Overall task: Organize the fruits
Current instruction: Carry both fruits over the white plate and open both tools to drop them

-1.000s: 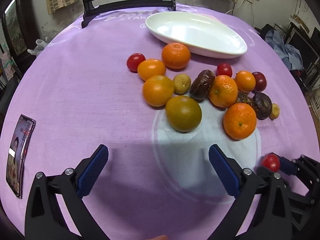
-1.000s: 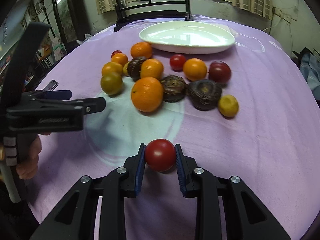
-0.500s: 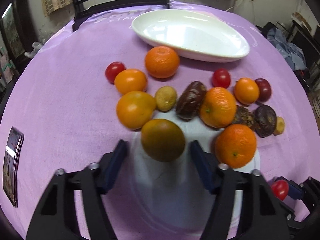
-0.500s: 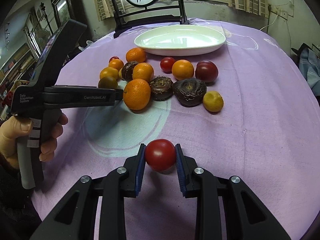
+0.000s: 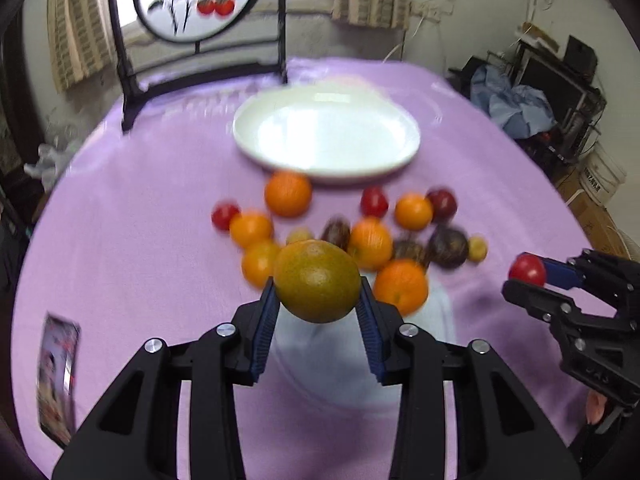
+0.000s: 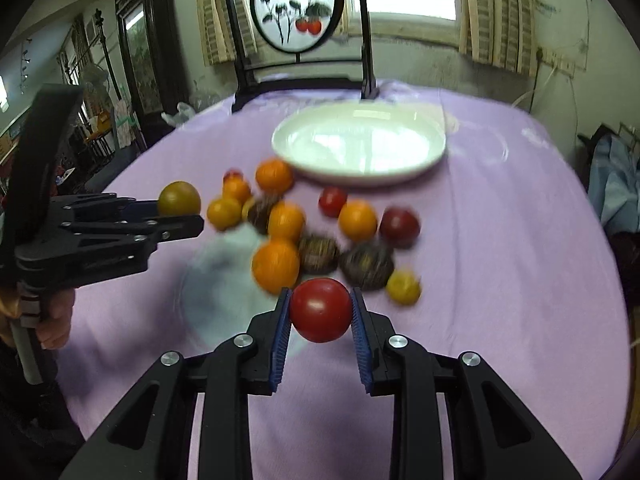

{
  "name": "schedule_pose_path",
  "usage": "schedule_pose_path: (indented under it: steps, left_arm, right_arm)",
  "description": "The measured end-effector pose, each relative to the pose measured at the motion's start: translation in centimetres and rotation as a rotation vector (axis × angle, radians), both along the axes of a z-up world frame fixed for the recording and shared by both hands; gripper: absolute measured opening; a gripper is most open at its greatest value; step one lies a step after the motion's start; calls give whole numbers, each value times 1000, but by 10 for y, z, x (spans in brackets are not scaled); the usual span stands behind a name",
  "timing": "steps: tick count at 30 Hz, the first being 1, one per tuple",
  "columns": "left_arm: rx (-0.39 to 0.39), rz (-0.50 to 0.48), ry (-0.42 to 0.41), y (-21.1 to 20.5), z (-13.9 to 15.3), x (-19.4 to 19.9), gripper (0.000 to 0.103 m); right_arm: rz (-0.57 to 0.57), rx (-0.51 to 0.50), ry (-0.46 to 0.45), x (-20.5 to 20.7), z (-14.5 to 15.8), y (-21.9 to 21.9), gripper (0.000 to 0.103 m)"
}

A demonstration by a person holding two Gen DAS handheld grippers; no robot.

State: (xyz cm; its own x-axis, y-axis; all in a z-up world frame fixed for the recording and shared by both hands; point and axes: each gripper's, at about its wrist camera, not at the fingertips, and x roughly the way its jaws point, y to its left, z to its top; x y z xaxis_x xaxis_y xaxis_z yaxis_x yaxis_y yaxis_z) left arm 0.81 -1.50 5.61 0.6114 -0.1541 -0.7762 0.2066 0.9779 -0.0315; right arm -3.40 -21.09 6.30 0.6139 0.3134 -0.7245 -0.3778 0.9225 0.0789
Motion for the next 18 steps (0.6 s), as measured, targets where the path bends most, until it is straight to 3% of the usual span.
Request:
schedule_pose_path:
  steps: [3,6,11,17,18]
  left_arm:
    - [15,-8,-70,-7,24,27,38]
    - [17,-24,-34,-20,24,78,38]
    - [36,50,57,-28,-10,163,38]
    - [7,104,137,-26,-44,204,38]
    - [6,107,145,-26,-48,209,38]
  right_arm:
    - [-24,6,-68,31,24,4,30]
    - [-56,-29,-94,79,27,14,30]
    - [-127,-68,17,156,-6,22,30]
    - [-158,-56,112,197,-37,26,31]
    - [-155,-65,114,201,-40,28,36]
